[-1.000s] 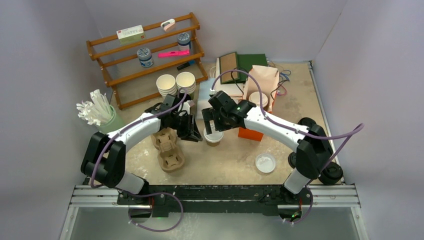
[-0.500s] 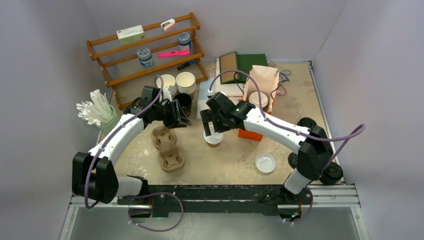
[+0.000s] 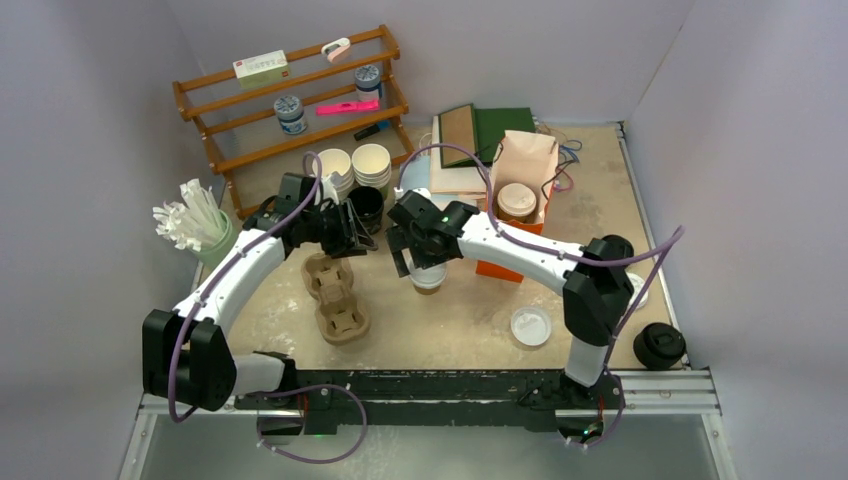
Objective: Pack the takeout coffee
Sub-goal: Close the cup lid on the coffee cup.
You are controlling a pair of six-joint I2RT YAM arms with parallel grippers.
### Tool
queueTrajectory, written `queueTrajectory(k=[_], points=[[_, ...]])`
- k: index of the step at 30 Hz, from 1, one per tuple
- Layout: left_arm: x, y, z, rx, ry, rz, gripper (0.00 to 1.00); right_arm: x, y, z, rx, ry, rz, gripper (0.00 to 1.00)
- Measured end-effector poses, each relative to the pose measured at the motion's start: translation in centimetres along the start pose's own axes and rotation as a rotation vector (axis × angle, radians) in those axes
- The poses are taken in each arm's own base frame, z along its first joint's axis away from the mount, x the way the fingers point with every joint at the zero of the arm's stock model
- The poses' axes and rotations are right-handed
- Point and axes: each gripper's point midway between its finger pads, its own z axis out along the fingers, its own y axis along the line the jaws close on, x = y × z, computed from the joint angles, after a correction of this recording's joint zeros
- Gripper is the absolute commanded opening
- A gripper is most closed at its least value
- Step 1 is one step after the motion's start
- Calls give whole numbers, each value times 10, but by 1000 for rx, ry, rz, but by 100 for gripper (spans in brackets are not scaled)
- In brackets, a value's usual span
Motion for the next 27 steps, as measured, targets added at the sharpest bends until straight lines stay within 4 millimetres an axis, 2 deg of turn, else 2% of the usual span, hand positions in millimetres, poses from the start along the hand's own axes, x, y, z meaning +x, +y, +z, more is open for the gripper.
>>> queueTrajectory(k=[5, 11, 14, 19, 27], points=[[1, 1, 0, -4, 5, -4, 36, 3, -7, 5, 63, 11, -13, 90], [2, 2, 1, -7, 10, -7, 37, 3, -8, 4, 70, 9, -4, 88], [2, 3, 2, -9, 14, -9, 37, 3, -7, 4, 68, 9, 0, 83], [2, 3, 2, -11, 16, -10, 37, 2, -5, 1, 50, 2, 8, 80], [3, 4, 3, -12, 18, -10, 37, 8, -5, 2, 30, -1, 17, 81]])
